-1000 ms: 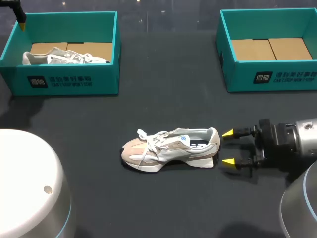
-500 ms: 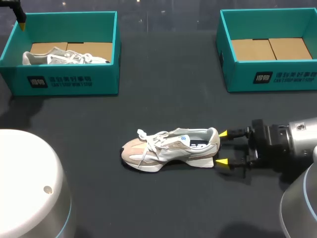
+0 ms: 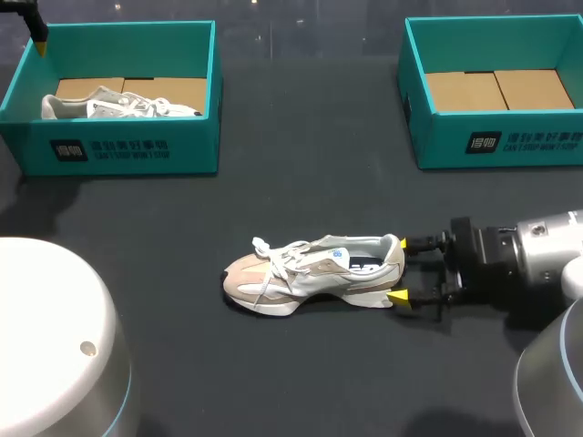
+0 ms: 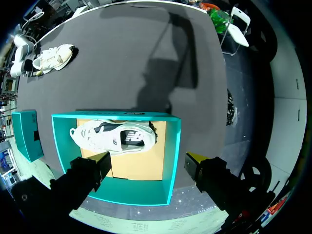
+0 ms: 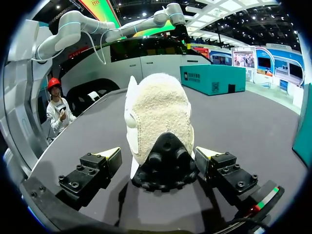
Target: Take the shoe out of the shoebox, open the shoe tongue, remove and reinsert the insole, then place the shoe into the shoebox
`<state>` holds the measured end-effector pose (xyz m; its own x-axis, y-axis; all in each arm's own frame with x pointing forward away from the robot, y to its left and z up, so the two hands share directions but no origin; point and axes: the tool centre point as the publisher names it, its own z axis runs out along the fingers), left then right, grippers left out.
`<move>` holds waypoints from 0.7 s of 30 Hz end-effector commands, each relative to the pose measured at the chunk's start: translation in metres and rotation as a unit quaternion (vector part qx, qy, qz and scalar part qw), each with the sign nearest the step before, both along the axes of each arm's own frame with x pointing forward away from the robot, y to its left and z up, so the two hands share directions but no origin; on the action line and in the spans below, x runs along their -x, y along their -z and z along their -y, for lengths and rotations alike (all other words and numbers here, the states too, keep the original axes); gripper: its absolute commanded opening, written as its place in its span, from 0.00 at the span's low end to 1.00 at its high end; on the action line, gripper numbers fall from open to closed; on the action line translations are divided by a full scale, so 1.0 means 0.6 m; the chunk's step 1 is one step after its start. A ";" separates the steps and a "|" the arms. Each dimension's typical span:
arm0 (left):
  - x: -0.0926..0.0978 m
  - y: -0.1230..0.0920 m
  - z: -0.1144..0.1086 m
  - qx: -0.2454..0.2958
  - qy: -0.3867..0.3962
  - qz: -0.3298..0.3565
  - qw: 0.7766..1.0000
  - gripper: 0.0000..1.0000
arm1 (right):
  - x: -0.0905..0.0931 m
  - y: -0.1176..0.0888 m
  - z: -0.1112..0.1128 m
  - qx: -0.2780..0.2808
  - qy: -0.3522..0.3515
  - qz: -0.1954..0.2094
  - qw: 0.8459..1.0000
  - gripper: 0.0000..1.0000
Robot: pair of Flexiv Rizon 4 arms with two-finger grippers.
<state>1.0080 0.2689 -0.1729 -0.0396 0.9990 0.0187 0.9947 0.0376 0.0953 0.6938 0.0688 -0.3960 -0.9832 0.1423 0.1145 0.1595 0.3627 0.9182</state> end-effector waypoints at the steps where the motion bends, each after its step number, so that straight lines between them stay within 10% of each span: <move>1: 0.002 0.000 -0.001 -0.001 0.001 0.001 1.000 1.00 | -0.004 0.006 -0.009 -0.001 -0.005 -0.002 1.000 1.00; 21: 0.002 0.000 -0.001 -0.001 0.001 0.001 1.000 1.00 | -0.016 0.019 -0.034 -0.017 -0.030 -0.009 0.999 1.00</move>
